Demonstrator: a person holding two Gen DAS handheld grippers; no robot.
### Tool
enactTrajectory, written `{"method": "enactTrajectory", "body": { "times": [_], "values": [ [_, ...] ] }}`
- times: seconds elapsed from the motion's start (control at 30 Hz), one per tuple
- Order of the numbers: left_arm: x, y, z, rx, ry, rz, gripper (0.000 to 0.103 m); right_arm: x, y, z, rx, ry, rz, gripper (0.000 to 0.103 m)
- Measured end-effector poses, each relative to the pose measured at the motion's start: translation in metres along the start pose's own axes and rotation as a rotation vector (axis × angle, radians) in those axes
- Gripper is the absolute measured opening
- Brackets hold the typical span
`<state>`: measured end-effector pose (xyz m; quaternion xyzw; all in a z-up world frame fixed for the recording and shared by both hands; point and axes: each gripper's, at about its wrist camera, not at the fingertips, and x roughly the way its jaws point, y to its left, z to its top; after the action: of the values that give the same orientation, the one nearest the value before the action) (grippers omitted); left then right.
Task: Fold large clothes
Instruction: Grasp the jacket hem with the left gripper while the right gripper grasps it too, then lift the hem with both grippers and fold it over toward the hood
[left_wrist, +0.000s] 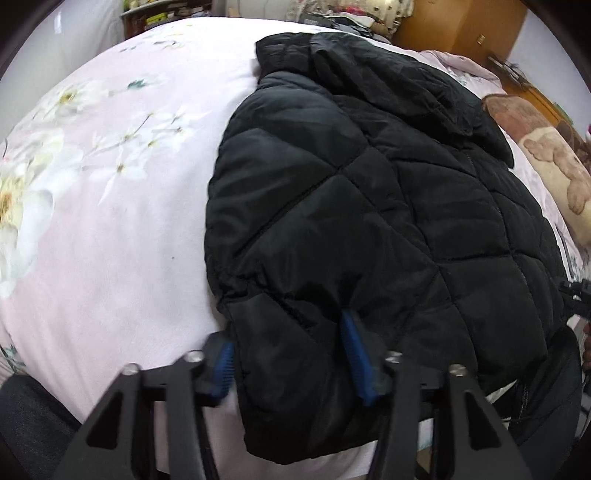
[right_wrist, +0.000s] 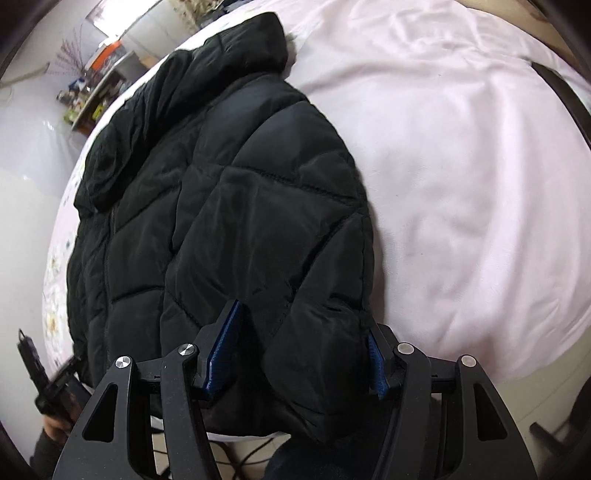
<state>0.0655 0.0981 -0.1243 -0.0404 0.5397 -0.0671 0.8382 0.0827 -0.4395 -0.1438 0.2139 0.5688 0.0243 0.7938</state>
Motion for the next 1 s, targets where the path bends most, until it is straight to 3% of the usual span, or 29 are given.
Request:
{"method": "enactTrajectory", "body": {
  "times": [0.03,0.07,0.1,0.2,0.47,0.77,1.0],
  "values": [
    [-0.003,-0.002,0.001,0.012,-0.005,0.001,0.032,-0.001,0.002,0.003,-0.002,0.002,0.009,0.042],
    [-0.009,-0.005,0.002,0.024,-0.014,0.002,0.028,-0.007,0.005,0.002,-0.013,-0.01,0.012,0.027],
    [-0.013,-0.006,0.004,0.026,-0.021,-0.003,0.022,-0.012,0.009,0.002,-0.026,-0.02,0.015,0.019],
    [-0.039,-0.002,0.009,0.004,-0.069,-0.052,0.017,-0.034,0.019,0.002,-0.049,-0.069,0.042,0.014],
    [-0.131,0.026,0.013,-0.048,-0.264,-0.149,0.015,-0.102,0.048,-0.012,-0.087,-0.195,0.137,0.012],
    [-0.187,0.044,-0.014,-0.092,-0.334,-0.209,0.015,-0.156,0.041,-0.057,-0.063,-0.277,0.234,0.012],
    [-0.204,0.046,-0.002,-0.112,-0.385,-0.246,0.015,-0.177,0.048,-0.059,-0.028,-0.354,0.288,0.012]
  ]
}}
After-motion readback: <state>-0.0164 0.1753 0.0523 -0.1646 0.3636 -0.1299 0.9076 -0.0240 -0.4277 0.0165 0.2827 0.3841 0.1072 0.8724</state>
